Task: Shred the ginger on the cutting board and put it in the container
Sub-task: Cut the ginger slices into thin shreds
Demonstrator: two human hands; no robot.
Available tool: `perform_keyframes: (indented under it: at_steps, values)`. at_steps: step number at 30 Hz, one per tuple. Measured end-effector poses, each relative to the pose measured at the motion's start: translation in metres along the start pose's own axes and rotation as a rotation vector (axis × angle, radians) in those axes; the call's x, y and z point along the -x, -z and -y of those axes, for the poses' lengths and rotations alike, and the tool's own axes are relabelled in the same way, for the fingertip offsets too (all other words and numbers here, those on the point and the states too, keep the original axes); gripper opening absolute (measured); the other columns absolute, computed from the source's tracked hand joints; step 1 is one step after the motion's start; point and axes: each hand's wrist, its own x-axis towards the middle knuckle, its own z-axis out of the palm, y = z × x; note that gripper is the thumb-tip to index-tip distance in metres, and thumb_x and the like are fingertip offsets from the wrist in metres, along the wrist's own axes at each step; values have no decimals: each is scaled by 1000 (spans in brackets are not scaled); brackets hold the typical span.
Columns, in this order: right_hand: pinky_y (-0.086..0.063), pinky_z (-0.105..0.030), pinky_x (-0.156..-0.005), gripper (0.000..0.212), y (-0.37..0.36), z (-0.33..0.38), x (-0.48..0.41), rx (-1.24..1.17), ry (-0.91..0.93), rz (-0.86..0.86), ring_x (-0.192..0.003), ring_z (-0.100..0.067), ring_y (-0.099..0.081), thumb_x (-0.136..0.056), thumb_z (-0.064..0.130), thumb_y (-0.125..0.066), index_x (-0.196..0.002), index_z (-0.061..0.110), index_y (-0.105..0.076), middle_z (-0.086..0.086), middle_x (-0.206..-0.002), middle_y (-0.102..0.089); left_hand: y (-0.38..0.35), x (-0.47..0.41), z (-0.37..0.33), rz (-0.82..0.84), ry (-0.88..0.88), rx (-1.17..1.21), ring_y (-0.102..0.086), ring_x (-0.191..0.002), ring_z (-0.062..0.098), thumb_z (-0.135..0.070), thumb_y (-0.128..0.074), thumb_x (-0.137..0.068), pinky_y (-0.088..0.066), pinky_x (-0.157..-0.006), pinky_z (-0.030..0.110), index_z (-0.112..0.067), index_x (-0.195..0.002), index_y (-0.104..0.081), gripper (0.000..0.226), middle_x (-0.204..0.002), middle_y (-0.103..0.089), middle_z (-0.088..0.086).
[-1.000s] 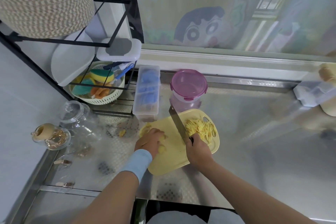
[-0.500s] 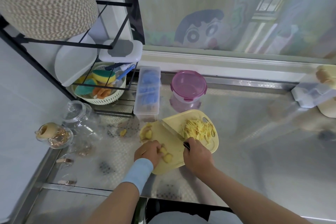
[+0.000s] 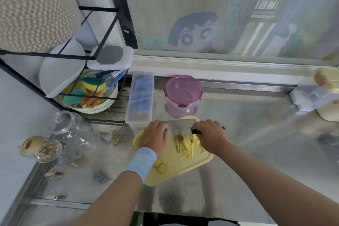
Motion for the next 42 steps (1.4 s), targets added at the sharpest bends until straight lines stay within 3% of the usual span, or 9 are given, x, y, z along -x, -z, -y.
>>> perform_keyframes:
  at_steps: [4,8,12,17,22,28,34,38,42]
  values:
    - [-33,-33,-91,40,-2,-25,-26,23,46,22,-104,-17,-54,-94,10,-53,-121,39,-57,15,-113,-67,-9,-35,-7,178,14,-21,-46,-120,19,-25,-47,-98,-39,-99,32,-20,-132,-51,35,-130,-50,-1]
    - [-34,-32,-93,44,-10,-38,-50,-51,55,30,-97,-19,-58,-87,1,-54,-117,33,-50,10,-101,-66,-20,-69,-15,279,55,-104,-43,-125,21,-30,-41,-100,-34,-106,33,-23,-139,-45,41,-138,-47,-2]
    - [-34,-32,-91,37,-25,-50,-69,-28,46,52,-93,-24,-61,-86,2,-55,-112,28,-50,0,-98,-68,-27,-79,-19,179,30,-150,-48,-114,19,-25,-47,-95,-39,-98,31,-25,-125,-56,32,-124,-53,-4]
    - [-38,-36,-95,40,-34,-50,-73,-44,105,37,-104,-25,-58,-86,-1,-54,-116,26,-55,3,-108,-67,-37,-58,-19,162,-22,-44,-53,-94,16,-18,-54,-91,-39,-75,23,-22,-100,-63,14,-101,-56,-7]
    - [-46,-37,-92,39,-41,-49,-39,-107,85,-104,-100,-26,-58,-78,-4,-60,-109,20,-62,0,-106,-61,-40,-33,-18,210,58,7,-56,-92,15,-20,-52,-92,-50,-74,33,-22,-101,-62,13,-104,-56,-9]
    - [-50,-38,-86,14,-62,-46,27,-231,34,-9,-97,-30,-60,-84,14,-64,-98,16,-65,-4,-100,-60,-43,-3,-20,282,125,-95,-52,-110,17,-20,-40,-96,-46,-86,31,-25,-119,-59,30,-121,-51,-9]
    - [-48,-36,-93,37,-66,-39,66,-278,-96,59,-106,-30,-59,-90,11,-50,-125,17,-60,-3,-117,-63,-49,19,-16,417,170,-216,-26,-141,12,-27,-35,-100,-29,-112,28,-24,-145,-41,45,-154,-31,-9]
    - [-51,-38,-90,51,-64,-42,81,-227,-186,184,-108,-33,-60,-89,14,-48,-138,26,-47,0,-123,-61,-48,25,-17,500,59,-284,-16,-146,13,-23,-36,-101,-19,-117,27,-25,-150,-33,50,-161,-16,-11]
    - [-52,-39,-84,48,-63,-40,102,-134,-211,200,-104,-33,-64,-89,14,-46,-135,25,-48,1,-120,-61,-53,33,-20,526,-11,-287,-13,-147,12,-25,-39,-99,-18,-118,28,-27,-152,-29,54,-161,-12,-12]
